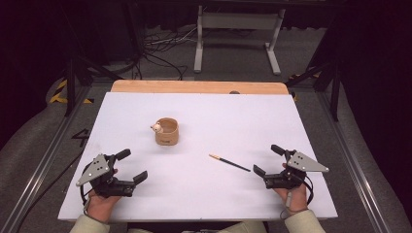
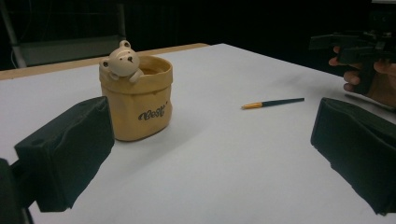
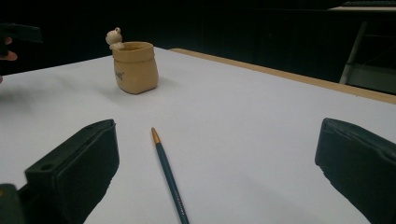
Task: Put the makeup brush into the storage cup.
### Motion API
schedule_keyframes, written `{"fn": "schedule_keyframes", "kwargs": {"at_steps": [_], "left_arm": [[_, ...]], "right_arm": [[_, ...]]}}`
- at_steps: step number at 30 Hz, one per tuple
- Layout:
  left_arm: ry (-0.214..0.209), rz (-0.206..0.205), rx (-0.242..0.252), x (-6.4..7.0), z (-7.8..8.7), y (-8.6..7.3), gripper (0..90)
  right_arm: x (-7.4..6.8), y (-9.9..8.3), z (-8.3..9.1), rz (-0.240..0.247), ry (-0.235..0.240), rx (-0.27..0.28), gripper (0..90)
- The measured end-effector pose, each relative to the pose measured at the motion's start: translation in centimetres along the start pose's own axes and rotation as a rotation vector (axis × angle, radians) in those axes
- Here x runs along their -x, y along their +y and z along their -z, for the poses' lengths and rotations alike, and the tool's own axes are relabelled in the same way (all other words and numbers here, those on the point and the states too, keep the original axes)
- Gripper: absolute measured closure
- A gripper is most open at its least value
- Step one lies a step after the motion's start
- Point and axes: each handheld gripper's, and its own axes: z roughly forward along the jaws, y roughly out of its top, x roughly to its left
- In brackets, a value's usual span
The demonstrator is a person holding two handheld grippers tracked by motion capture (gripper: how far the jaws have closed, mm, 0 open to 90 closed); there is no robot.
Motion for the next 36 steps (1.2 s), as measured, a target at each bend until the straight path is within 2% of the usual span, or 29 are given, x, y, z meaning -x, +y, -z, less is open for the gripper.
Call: {"fn": "schedule_keyframes", "kwargs": {"at_steps": [7,11,15,19,24,26,27,30,36], "left_arm": [[-0.006,-0.005,-0.008,0.1,0.0,0.1,0.5],[0.004,0.003,-0.007,0.1,0.1,0.1,0.8],[0.003,0.008,-0.010,0.0,0.2,0.0,0.8],[-0.003,0.033,-0.008,-0.1,0.3,0.0,0.8],[0.005,0.030,-0.009,-0.1,0.5,-0.1,0.8],[0.006,0.032,-0.014,-0.1,0.5,-0.1,0.8],[0.006,0.033,-0.014,-0.1,0.5,-0.1,0.8],[0.004,0.040,-0.024,-0.2,0.4,-0.1,0.8],[0.000,0.047,-0.034,-0.2,0.2,-0.1,0.8]], "right_arm": [[-0.1,0.2,0.0,0.011,0.002,0.005,0.0],[-0.2,0.6,-0.3,0.027,-0.016,-0.024,0.2],[-0.3,1.2,-0.6,0.014,-0.022,-0.032,0.4],[-0.5,2.1,-1.2,0.018,0.004,-0.026,0.7],[-0.9,3.3,-2.8,0.021,0.043,-0.019,0.6],[-0.9,3.5,-3.1,0.017,0.048,-0.020,0.6],[-1.0,3.7,-3.5,-0.006,0.063,-0.012,0.5],[-1.1,4.0,-3.9,-0.009,0.066,-0.012,0.4],[-1.8,5.0,-4.8,0.019,0.088,-0.023,0.2]]}}
